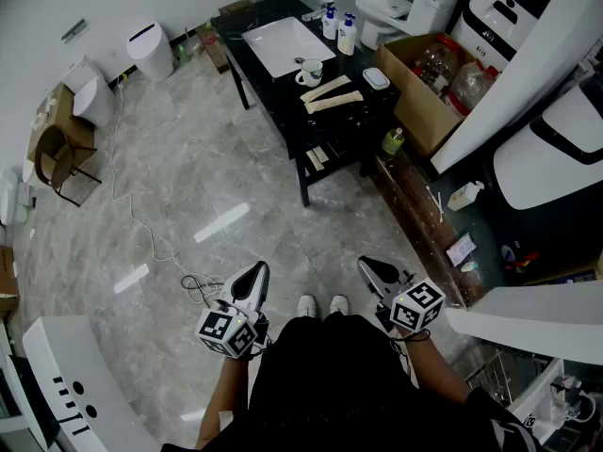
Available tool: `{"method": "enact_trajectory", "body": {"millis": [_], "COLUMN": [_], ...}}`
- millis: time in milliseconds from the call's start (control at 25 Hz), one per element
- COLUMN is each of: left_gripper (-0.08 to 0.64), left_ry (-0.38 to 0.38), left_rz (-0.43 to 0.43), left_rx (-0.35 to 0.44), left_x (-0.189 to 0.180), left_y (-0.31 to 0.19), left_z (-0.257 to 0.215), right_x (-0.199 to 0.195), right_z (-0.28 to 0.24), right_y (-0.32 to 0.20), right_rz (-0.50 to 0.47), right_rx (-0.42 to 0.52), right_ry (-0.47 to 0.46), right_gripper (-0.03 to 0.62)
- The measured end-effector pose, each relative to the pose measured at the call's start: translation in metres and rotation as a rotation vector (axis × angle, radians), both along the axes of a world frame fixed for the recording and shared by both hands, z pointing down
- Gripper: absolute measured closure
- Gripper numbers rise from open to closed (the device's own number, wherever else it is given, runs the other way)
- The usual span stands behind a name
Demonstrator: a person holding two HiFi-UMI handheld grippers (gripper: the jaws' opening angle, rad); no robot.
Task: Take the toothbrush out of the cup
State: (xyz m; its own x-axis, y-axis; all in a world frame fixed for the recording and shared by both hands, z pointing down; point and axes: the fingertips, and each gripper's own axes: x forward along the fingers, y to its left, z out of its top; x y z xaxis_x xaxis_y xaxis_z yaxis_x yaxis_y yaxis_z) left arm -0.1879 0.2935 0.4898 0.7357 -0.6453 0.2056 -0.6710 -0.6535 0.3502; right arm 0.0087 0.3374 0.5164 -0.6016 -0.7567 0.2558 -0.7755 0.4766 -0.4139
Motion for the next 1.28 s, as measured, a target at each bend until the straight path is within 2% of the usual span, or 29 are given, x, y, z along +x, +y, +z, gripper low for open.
{"method": "enact_trajectory", "body": {"millis": [240, 440, 600, 880, 1080, 1280], "left_gripper": [0.552, 0.552, 0.552, 0.552, 0.551, 0.552], "left_ry": [-0.007, 0.043, 0.016, -0.061, -0.061, -0.076], "left_rz": [-0.003, -0.043, -0.06, -0.087, -0.106, -0.085], "left_rx": [-0.005, -0.036, -0.018, 0.016, 0.009, 0.02], "left_x": [0.009, 0.015, 0.023, 0.037, 0.045, 0.061], "left_y": [-0.006, -0.013, -0.016, -0.011, -0.01, -0.011], "left_z": [-0.004, -0.005, -0.008, -0.009, -0.005, -0.001], "right_x": [0.017, 0.03, 0.044, 0.072, 0.082, 0.088], "right_z": [-0.001, 0.004, 0.004, 0.012, 0.007, 0.012], "right_y": [-0.001, -0.007, -0.014, -0.018, -0.017, -0.017], "right_rz": [0.017, 0.004, 0.004, -0.022, -0.022, -0.016], "right_rx": [-0.012, -0.015, 0.0, 0.009, 0.027, 0.017], "right_ry": [-0.02, -0.014, -0.061, -0.074, -0.099, -0.101], "right_gripper": [0.578, 0.578, 0.578, 0.578, 0.578, 0.578]}}
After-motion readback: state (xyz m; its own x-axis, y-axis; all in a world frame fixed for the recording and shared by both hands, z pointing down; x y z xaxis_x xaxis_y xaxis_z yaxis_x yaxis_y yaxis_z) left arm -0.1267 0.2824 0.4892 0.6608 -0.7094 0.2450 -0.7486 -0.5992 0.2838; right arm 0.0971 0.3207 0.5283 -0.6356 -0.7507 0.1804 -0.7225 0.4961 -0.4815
